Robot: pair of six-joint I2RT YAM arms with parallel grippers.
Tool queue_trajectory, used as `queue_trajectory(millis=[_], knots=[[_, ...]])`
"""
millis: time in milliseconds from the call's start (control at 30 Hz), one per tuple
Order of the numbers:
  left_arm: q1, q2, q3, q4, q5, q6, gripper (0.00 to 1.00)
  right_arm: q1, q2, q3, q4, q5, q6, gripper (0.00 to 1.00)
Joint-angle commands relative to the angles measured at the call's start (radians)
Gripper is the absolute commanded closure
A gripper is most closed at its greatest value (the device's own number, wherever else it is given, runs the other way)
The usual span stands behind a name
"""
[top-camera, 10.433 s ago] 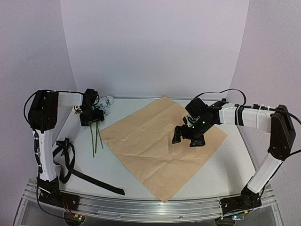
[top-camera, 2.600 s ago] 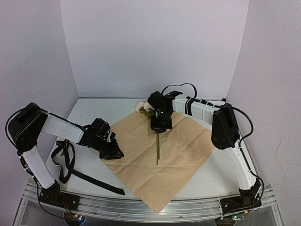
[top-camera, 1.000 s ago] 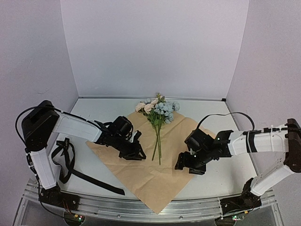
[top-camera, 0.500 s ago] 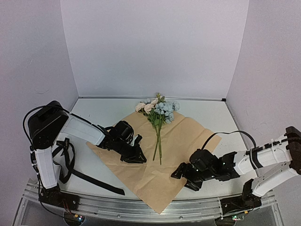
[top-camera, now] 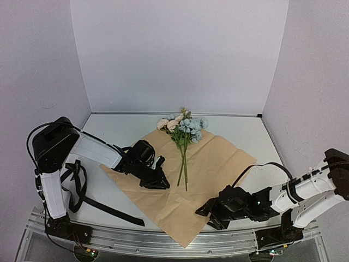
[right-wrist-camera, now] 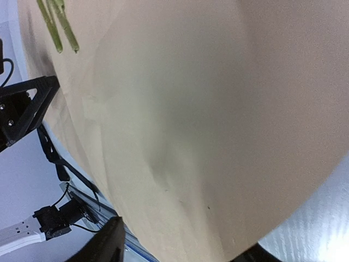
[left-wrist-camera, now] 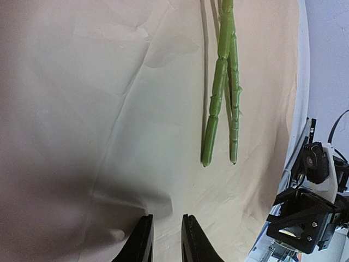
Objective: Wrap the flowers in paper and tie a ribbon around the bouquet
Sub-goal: Pick up the bottom corner of the flattened wrapping paper from the center of the board.
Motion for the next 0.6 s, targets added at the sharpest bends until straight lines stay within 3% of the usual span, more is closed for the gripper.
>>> queue_trajectory(millis=[0, 267, 567], knots=[[-0.002, 0.017, 0.001, -0.06, -0.046, 0.029, 0.79, 0.022, 0.076, -0.023, 0.146, 0.048, 0.074, 0.52], [-0.002, -0.057, 0.007, -0.081, -0.072, 0.073, 0.78, 0.035, 0.023, 0.012, 0.149, 0.098, 0.078, 0.98], [-0.003, -0.335, 0.048, -0.214, -0.148, 0.232, 0.74, 0.032, -0.039, 0.097, 0.091, 0.201, 0.078, 1.0]])
